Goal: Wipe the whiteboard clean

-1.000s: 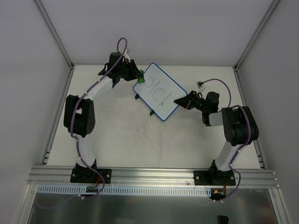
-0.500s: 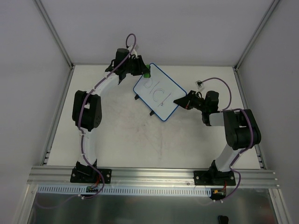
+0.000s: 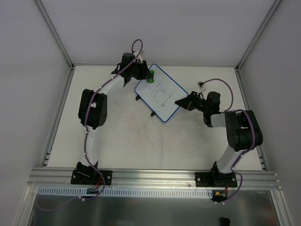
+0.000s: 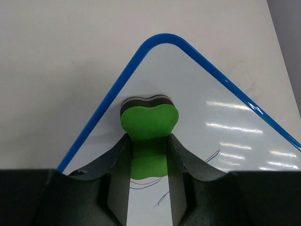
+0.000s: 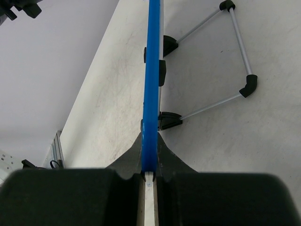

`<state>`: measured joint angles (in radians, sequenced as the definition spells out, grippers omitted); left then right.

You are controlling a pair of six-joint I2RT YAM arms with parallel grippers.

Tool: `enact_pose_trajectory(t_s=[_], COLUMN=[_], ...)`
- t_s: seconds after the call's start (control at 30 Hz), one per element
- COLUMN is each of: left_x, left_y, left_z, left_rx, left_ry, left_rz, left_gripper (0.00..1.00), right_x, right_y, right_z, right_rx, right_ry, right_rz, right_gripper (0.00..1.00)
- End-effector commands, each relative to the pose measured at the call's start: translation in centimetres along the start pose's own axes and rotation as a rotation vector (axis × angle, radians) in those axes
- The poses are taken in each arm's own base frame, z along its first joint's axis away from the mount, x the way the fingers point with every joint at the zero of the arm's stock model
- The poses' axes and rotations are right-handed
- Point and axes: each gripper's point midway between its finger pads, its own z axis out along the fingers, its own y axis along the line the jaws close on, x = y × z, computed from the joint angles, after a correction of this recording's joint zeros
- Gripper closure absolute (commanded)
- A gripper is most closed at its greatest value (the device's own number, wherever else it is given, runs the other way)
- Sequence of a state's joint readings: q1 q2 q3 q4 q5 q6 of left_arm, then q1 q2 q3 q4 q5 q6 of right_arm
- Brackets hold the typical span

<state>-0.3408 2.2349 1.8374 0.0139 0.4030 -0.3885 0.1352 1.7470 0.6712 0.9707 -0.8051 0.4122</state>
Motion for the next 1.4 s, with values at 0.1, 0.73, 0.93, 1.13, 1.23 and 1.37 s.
enact_pose_trajectory(t_s=[0.1,0.73,0.93,1.13,1.23,1.37], left_x=[3.5,8.8,12.1,13.3,12.5,10.0], left_y=[2.4,-3.8,-7.5,-9.1,-9.1,-7.9], left_z=[-0.9,0.2,0.3,0.7,1.1,1.7], left_rx=[-0.117,0.113,0.198,0.143,0.129,0.042], left_ry=[0.043,0.184,0.257,0.27,0.254,0.202], left_rz=[0.038,0.236,0.463,0.638,0.634,0.56], left_gripper=[0.97,0.93,1.0,1.0,1.0,1.0], right_x=[-1.1,-1.3,-1.4,-1.4,-1.3,-1.1], right_y=[2.9,3.1,3.2,3.1,3.2,3.3], right_z=[0.4,0.5,0.5,0.6,0.6,0.6], right_rx=[-0.101,-0.109,-0.112,-0.111,-0.113,-0.118], right_ry=[0.0,0.001,0.0,0.001,0.003,0.009], right_rz=[-0.109,-0.108,-0.108,-0.107,-0.106,-0.11], right_gripper=[1.0,1.0,1.0,1.0,1.0,1.0])
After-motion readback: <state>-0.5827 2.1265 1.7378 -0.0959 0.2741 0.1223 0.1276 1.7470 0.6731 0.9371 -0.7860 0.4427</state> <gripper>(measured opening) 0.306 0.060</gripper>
